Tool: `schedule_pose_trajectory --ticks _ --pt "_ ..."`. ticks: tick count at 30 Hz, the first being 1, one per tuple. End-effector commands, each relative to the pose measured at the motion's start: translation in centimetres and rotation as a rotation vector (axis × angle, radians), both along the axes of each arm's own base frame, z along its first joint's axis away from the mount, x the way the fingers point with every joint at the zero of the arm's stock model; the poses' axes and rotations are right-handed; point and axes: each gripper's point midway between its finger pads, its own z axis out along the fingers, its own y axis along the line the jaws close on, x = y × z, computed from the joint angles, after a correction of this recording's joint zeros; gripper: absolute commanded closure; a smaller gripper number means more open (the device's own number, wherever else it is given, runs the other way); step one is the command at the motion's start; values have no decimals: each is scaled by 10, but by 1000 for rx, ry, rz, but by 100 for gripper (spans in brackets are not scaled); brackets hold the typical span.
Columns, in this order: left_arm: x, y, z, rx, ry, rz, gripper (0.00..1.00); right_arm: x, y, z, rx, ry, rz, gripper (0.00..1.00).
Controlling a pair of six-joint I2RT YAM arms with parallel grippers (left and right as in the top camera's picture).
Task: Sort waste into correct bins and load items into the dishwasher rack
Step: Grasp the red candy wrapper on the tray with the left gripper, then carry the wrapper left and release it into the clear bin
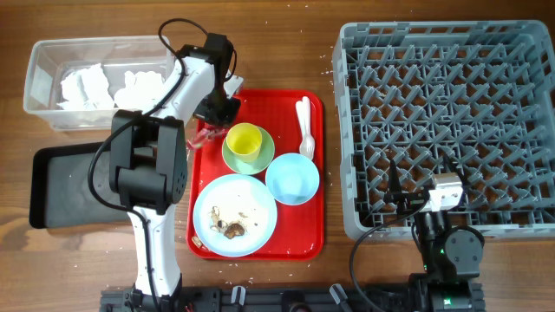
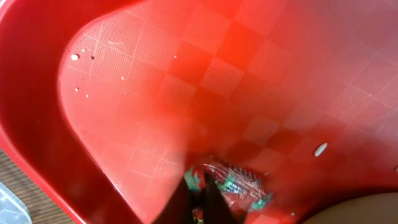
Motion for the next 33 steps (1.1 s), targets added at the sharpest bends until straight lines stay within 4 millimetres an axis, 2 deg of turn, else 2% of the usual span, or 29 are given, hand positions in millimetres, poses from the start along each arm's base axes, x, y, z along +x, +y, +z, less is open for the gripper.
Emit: schedule_pose_trajectory --ticks 1,3,5,7,10,12,14,15,17,19,21,22,24,25,26,28,30,33 --pt "1 4 -10 26 9 57 96 0 0 -1 14 4 4 0" --pt "11 2 6 14 -36 113 96 0 0 -1 14 4 3 0" --pt "25 -1 34 -10 -112 170 96 0 0 -1 14 4 4 0" --pt "39 -4 65 -41 -201 216 96 0 0 -1 14 4 4 0" --pt "66 -1 124 -124 -397 334 96 0 0 -1 14 4 4 0" --pt "85 17 164 -169 -543 461 96 0 0 -1 14 4 4 0" --pt "103 52 193 -184 -673 654 96 0 0 -1 14 4 4 0" --pt "110 76 202 -202 -723 776 96 0 0 -1 14 4 4 0" --pt "116 120 205 -241 -756 1004 96 0 0 -1 14 4 4 0" --pt "113 159 200 -249 -757 1175 96 0 0 -1 14 4 4 0" --pt "108 196 194 -242 -757 1307 96 0 0 -1 15 4 4 0" --pt "106 207 191 -237 -755 1337 94 0 0 -1 14 4 4 0" --pt "100 231 185 -227 -753 1418 76 0 0 -1 14 4 4 0" --pt "98 240 183 -224 -752 1448 44 0 0 -1 15 4 4 0" --pt "97 243 182 -221 -751 1454 21 0 0 -1 14 4 4 0" --pt "94 246 180 -212 -741 1461 1 0 0 -1 14 4 4 0" --pt "92 244 178 -209 -727 1460 1 0 0 -1 14 4 3 0" --pt "75 240 184 -189 -684 1464 3 0 0 -1 14 4 4 0"
